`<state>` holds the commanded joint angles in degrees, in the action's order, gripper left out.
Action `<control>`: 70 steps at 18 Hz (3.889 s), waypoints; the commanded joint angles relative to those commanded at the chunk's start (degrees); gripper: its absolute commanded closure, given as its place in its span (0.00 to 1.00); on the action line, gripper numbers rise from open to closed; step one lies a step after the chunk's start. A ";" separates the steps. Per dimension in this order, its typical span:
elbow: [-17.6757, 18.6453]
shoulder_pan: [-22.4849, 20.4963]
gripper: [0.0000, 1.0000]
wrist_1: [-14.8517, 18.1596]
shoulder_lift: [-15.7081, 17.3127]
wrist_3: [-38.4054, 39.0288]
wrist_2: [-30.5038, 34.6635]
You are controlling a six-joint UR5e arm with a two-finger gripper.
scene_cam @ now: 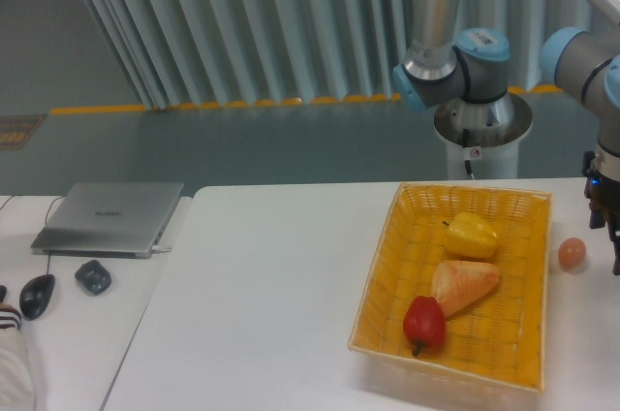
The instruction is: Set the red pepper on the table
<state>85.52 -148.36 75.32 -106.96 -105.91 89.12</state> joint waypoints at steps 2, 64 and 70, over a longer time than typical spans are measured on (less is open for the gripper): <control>0.09 0.00 0.00 0.00 0.09 0.00 0.00; 6.68 25.66 0.00 -20.38 -7.56 75.59 2.28; 6.15 25.75 0.00 -21.71 -9.23 75.67 2.72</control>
<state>91.67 -122.61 53.61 -116.19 -30.23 91.85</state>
